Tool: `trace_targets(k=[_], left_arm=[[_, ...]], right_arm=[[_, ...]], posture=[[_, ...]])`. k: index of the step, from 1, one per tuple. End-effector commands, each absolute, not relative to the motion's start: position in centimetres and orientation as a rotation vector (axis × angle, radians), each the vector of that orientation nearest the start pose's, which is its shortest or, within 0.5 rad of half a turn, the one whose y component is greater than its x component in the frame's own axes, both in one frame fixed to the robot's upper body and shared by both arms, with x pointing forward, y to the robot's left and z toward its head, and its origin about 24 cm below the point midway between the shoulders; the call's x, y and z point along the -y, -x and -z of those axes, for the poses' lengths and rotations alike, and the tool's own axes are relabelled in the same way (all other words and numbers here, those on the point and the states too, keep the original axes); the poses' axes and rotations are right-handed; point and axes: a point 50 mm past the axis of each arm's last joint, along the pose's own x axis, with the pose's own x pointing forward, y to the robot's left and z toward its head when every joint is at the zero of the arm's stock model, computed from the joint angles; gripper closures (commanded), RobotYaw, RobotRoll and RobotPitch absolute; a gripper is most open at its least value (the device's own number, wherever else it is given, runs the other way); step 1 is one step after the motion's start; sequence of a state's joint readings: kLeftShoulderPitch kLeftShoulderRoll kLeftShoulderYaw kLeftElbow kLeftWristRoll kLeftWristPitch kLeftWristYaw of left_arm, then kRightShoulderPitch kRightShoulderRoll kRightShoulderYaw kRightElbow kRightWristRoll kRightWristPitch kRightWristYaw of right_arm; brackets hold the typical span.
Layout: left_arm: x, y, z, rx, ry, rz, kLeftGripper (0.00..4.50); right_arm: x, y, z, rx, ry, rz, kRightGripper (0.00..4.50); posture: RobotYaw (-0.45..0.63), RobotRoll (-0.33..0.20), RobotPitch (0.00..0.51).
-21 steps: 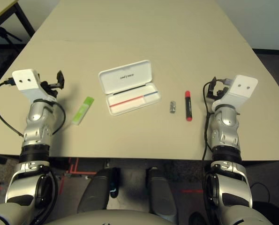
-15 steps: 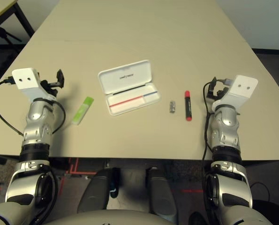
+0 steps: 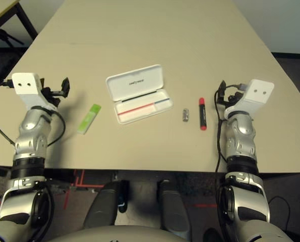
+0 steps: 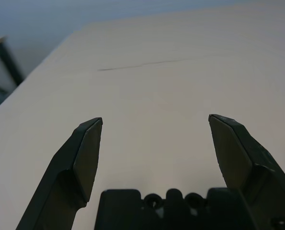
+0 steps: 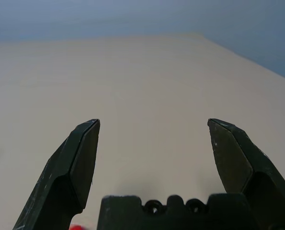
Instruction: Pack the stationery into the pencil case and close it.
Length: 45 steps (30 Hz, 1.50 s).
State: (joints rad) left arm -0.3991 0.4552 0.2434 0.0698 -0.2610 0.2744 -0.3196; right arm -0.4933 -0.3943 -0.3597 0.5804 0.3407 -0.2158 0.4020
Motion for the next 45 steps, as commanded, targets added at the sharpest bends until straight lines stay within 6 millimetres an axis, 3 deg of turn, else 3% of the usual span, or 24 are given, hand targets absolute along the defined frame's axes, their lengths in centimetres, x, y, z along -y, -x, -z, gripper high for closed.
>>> trace_targets(k=[1,7,16,20,31,37,44,45], left_arm=[[-23.5,-30.6,-16.1,0.025,-0.137,0.323,0.04],[-20.4,-29.2,-17.6,-0.105,-0.192,0.651,0.04],[-15.3,-28.9,-19.0,-0.257,-0.326,1.0,0.04],[-12.9,-29.2,-18.7,-0.324,-0.377,1.11,0.04],[-8.4,-30.0,-15.6,-0.502,-0.518,1.203,0.04],[-8.2,-30.5,-13.8,-0.569,-0.605,1.177,0.04],[-8.3,-31.1,-13.3,-0.644,-0.631,1.138,0.04],[-8.4,-31.2,-13.2,-0.651,-0.641,1.133,0.2]], right_arm=[[28.5,-32.6,-13.3,0.305,-0.032,-0.218,0.0],[29.1,-32.6,-15.9,0.245,0.111,-0.484,0.0],[29.2,-31.0,-17.1,0.071,0.206,-0.893,0.0],[29.2,-30.4,-17.2,-0.004,0.235,-1.003,0.0],[29.8,-30.2,-17.7,-0.032,0.24,-0.997,0.0],[29.9,-30.0,-18.1,-0.013,0.237,-0.988,0.0],[29.9,-30.1,-18.4,-0.004,0.242,-0.983,0.0],[29.9,-30.1,-18.4,-0.003,0.243,-0.982,0.0]], posture=[[0.21,0.0,0.189],[0.21,0.0,0.177],[0.2,0.0,0.165],[0.19,0.0,0.164],[0.14,0.0,0.169],[0.12,0.0,0.167],[0.12,0.0,0.165],[0.12,0.0,0.164]])
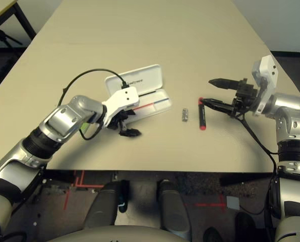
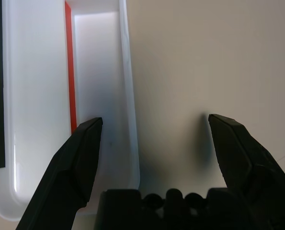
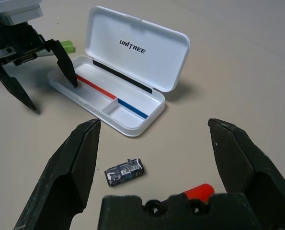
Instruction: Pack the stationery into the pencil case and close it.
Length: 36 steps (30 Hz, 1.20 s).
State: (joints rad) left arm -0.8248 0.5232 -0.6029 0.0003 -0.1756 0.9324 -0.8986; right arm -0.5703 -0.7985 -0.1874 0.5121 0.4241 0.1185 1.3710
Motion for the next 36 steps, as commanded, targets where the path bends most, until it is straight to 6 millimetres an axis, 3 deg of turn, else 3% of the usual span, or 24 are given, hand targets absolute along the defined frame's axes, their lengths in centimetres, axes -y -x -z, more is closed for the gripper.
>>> trace_targets(k=[1,12,23,36], left_arm=[[-8.4,-31.2,-13.1,-0.655,-0.648,1.13,0.42],[-8.5,-31.0,-12.7,-0.629,-0.694,1.149,4.49],[-9.1,-30.9,-12.8,-0.499,-0.782,1.243,4.49],[-10.7,-30.1,-14.9,-0.37,-0.873,1.424,4.49]], right_arm=[[29.9,-30.1,-18.4,-0.002,0.243,-0.981,0.0],[30.1,-30.2,-18.3,-0.003,0.245,-0.961,0.0],[30.3,-30.4,-17.5,-0.044,0.274,-0.912,0.0],[30.6,-30.5,-17.3,-0.045,0.277,-0.892,0.0]], posture=[[0.12,0.0,0.164],[0.13,0.0,0.162],[0.14,0.0,0.158],[0.13,0.0,0.162]])
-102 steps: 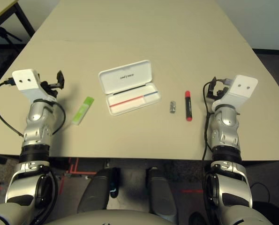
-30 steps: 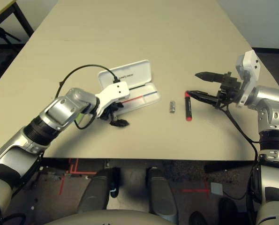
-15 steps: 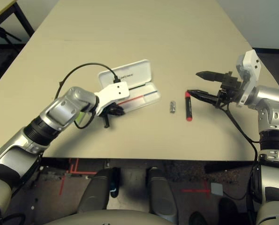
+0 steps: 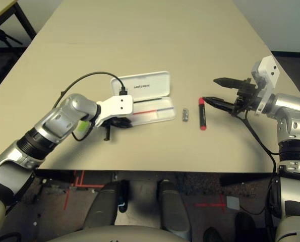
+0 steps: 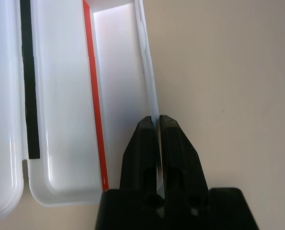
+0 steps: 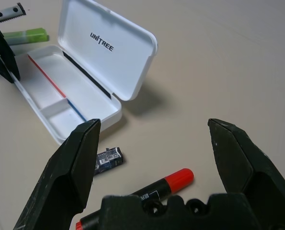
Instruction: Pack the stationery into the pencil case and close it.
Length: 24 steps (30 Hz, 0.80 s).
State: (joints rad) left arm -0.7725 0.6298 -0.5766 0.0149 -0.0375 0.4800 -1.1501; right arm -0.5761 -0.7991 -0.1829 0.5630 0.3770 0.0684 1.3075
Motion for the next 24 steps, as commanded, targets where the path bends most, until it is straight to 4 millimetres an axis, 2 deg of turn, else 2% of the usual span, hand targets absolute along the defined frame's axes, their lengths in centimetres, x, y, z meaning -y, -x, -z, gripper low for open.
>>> trace_targets(k=[1,13,24], left_arm=[[-11.1,-30.0,-15.0,-0.372,-0.877,1.426,4.49],[-11.9,-28.5,-14.2,-0.388,-0.869,1.448,4.49],[-11.9,-28.4,-13.0,-0.398,-0.878,1.469,4.49]], right_arm=[[30.7,-30.4,-17.3,-0.046,0.275,-0.891,0.0],[30.8,-30.1,-17.0,-0.062,0.259,-0.894,0.0],[30.7,-30.1,-17.0,-0.06,0.249,-0.892,0.0]], posture=[[0.13,0.0,0.162],[0.14,0.0,0.169],[0.14,0.0,0.172]])
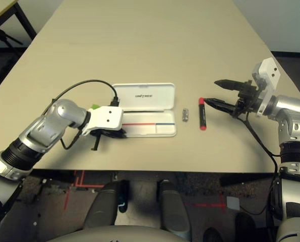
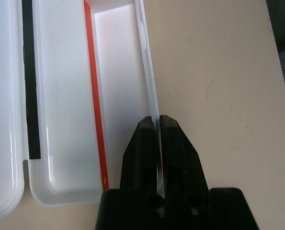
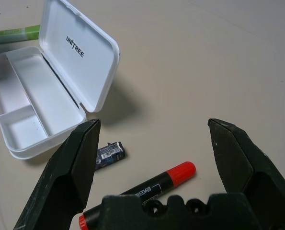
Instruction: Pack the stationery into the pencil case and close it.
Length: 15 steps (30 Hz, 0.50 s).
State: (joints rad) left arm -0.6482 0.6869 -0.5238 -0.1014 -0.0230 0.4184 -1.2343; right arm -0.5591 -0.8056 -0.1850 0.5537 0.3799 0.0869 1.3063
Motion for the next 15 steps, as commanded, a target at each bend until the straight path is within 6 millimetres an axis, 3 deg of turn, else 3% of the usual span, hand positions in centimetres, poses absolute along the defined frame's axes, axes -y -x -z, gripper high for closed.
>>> trace_targets(k=[1,12,15], left_arm=[[-11.98,-28.33,-12.9,-0.397,-0.877,1.472,4.49],[-12.44,-28.4,-12.15,-0.412,-0.887,1.457,4.49],[-12.57,-28.39,-12.15,-0.411,-0.887,1.444,3.64]], right_arm=[[30.76,-30.03,-16.98,-0.059,0.248,-0.891,0.0],[30.78,-30.04,-16.69,-0.069,0.233,-0.854,0.0],[30.9,-29.98,-16.66,-0.072,0.216,-0.834,0.0]], posture=[[0.14,0.0,0.172],[0.14,0.0,0.17],[0.14,0.0,0.169]])
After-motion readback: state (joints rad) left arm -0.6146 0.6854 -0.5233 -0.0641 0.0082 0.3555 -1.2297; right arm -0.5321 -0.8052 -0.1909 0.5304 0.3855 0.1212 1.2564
